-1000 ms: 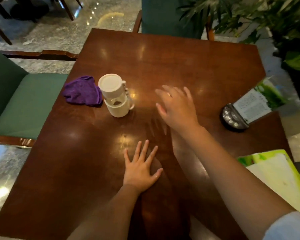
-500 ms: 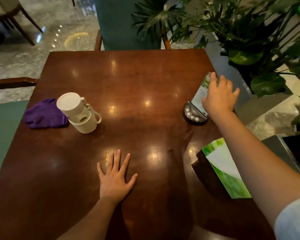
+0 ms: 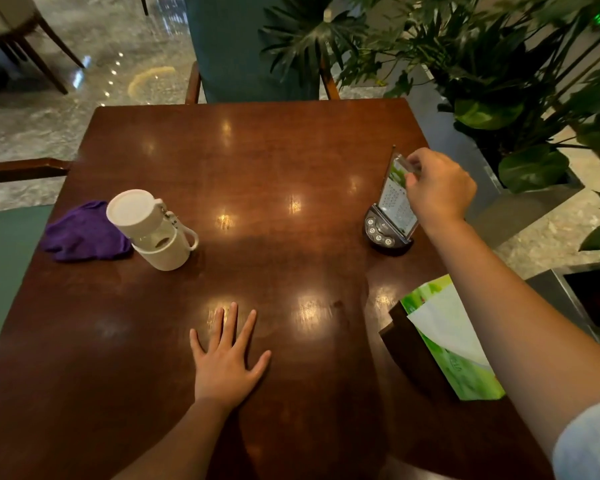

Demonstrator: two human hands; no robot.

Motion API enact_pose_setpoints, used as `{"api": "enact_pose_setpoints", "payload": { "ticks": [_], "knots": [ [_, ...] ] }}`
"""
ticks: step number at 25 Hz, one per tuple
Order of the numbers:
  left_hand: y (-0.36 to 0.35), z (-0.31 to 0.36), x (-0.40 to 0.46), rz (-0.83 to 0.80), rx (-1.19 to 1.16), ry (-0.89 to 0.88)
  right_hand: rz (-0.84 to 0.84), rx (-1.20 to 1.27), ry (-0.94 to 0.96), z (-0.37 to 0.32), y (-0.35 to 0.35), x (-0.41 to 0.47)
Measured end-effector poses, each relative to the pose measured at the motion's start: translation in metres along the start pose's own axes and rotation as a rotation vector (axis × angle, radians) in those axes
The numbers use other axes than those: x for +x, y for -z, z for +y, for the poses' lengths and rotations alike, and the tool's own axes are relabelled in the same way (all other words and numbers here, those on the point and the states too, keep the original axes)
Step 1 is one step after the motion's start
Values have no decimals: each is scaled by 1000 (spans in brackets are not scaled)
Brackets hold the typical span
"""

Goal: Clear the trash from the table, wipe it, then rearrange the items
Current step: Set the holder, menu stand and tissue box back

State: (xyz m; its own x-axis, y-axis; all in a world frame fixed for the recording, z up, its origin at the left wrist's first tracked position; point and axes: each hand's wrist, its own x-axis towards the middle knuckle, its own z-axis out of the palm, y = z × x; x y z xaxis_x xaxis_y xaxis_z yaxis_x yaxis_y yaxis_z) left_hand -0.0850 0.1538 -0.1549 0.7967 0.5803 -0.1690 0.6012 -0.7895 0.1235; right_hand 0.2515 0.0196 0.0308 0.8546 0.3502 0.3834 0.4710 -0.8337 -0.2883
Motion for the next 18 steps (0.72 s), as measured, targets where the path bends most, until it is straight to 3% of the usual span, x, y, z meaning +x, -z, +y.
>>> {"api": "enact_pose_setpoints", "payload": {
  "ticks": [9, 18],
  "knots": [
    [-4, -1, -1, 33, -31, -15, 60, 167, 515, -78, 15, -30],
    [-4, 0, 0, 67, -51, -32, -138, 377, 715, -171, -27, -59]
  ]
}}
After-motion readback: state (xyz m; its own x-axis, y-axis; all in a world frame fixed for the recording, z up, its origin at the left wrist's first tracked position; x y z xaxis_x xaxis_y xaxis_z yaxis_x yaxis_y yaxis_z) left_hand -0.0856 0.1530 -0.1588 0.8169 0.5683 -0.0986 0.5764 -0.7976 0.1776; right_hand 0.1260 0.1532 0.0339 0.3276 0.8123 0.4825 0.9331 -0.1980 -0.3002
